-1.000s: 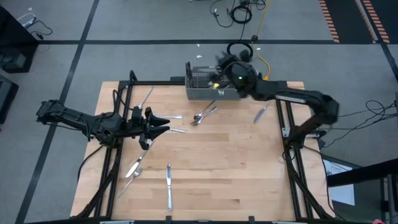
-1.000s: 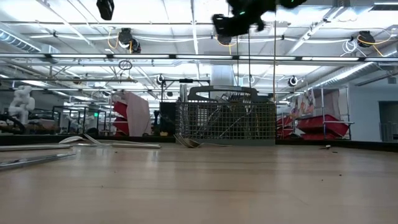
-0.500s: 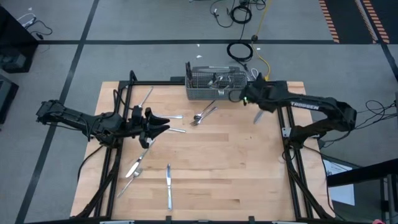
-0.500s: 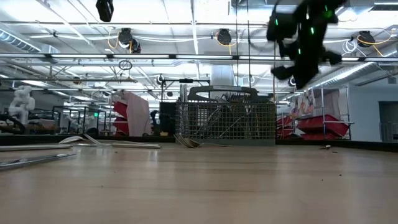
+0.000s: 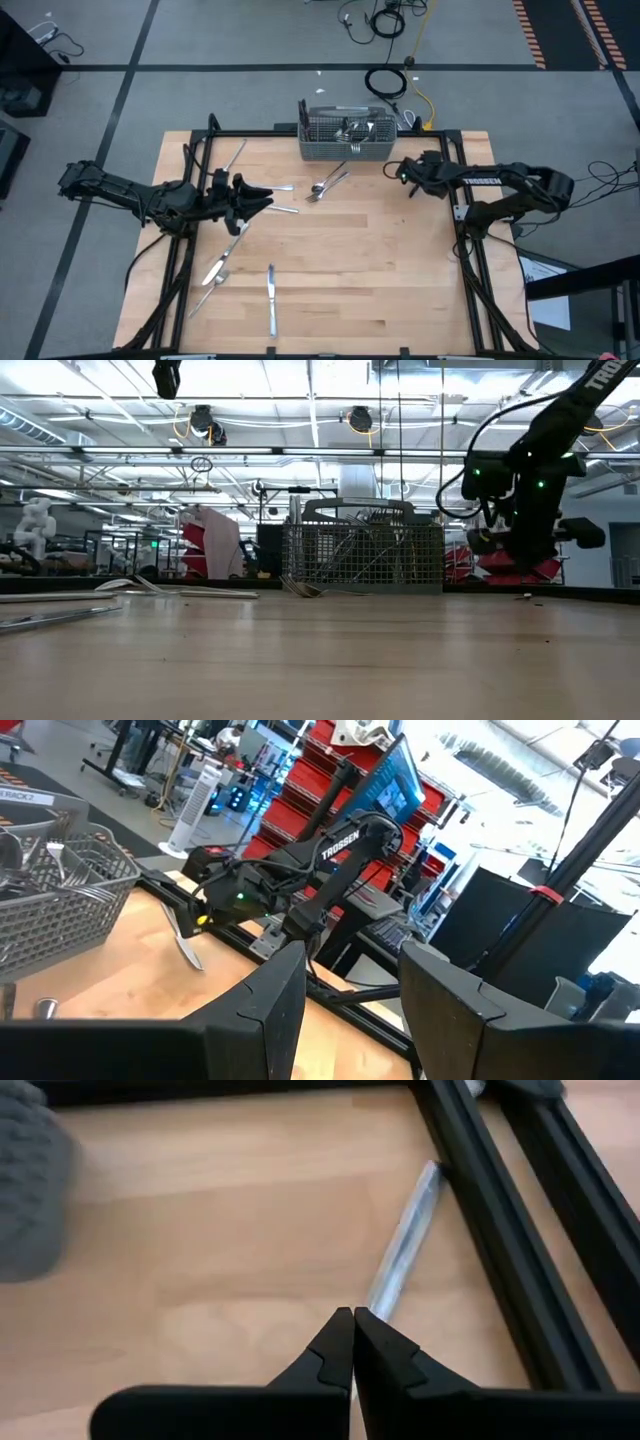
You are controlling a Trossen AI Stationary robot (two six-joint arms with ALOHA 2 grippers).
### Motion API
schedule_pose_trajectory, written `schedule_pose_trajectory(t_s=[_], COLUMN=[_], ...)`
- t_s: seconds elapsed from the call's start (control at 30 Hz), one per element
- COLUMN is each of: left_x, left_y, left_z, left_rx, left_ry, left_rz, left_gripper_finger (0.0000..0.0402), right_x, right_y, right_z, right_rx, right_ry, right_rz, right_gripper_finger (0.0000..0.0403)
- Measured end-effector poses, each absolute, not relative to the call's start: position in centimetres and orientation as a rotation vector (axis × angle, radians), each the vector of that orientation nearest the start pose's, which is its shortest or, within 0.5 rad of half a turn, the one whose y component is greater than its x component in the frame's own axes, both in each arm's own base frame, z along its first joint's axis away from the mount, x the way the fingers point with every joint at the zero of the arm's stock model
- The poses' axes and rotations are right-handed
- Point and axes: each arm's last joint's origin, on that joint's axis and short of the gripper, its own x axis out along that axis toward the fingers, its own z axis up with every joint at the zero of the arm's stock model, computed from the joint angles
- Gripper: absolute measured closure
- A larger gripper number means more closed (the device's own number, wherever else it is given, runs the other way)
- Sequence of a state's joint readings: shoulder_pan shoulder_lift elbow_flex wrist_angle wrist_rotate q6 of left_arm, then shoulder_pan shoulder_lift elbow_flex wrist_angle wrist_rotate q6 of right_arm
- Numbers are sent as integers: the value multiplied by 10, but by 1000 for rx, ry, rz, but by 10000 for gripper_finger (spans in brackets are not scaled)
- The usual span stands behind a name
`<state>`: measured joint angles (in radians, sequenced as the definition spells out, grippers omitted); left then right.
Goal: Sort silverware
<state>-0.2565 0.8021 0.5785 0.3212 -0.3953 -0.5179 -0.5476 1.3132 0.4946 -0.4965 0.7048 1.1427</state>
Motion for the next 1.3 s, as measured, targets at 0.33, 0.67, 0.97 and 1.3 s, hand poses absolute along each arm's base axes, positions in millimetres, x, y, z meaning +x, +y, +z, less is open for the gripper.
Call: schedule_pose_trajectory(t_s=[0.33, 0.67, 0.97, 1.3], left_x=[179, 179, 180, 180], left_y=[-35, -35, -35, -35], left_z=[306, 307, 307, 307], left_rx=[-548, -548, -550, -551], left_ry=[-129, -130, -132, -133], left_rz=[129, 131, 126, 114], left_gripper_finger=[237, 237, 237, 237], right_x=[144, 148, 164, 204], right_y=[-127, -133, -120, -81], right_z=[135, 117, 103, 128], right_rx=[730, 801, 817, 818], right_ry=[589, 666, 652, 710], right_rz=[-1724, -1702, -1675, -1463], right_gripper_finger=[403, 403, 403, 403])
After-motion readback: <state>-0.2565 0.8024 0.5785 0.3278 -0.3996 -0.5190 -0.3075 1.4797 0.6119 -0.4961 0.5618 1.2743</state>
